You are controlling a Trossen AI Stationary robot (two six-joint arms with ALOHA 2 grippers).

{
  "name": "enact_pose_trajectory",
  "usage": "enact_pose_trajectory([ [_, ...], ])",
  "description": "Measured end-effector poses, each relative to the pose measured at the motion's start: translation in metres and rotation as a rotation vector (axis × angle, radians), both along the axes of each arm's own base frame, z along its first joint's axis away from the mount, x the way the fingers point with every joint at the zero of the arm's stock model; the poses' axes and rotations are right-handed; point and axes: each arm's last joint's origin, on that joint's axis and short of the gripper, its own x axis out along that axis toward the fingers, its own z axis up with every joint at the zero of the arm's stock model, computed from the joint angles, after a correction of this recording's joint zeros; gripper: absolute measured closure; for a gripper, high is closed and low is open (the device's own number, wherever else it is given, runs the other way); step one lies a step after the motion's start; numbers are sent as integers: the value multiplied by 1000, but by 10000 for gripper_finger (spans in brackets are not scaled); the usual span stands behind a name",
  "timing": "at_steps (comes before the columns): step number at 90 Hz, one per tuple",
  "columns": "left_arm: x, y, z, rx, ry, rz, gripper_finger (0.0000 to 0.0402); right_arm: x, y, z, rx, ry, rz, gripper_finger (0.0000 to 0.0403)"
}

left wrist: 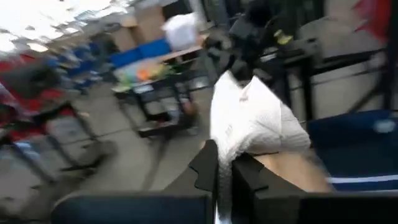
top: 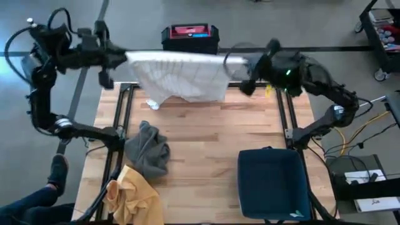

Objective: Fold towel
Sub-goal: Fold the white towel

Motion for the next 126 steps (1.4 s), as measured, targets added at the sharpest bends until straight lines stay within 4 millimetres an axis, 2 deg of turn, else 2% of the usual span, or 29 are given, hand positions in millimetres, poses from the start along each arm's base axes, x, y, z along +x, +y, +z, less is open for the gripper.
enact_pose_trajectory([
  [12, 5, -14, -30, -103, 83, -68, 402, 4, 30, -19, 77, 53, 24, 403],
  [26, 16, -29, -78, -213, 189, -134, 402, 5, 61, -51, 166, 146, 37, 403],
  [45, 36, -59, -140, -313, 178, -213, 402, 11, 110, -92, 245, 199, 92, 403],
  [61, 55, -96, -192, -373, 169, -295, 402, 21, 153, -128, 296, 212, 149, 403],
  [79, 74, -147, -238, -421, 135, -403, 402, 46, 202, -175, 338, 285, 270, 403],
  [100, 75, -196, -290, -540, 326, -413, 402, 71, 244, -226, 474, 347, 361, 403],
  [126, 66, -253, -341, -617, 586, -392, 402, 67, 296, -277, 646, 377, 329, 403],
])
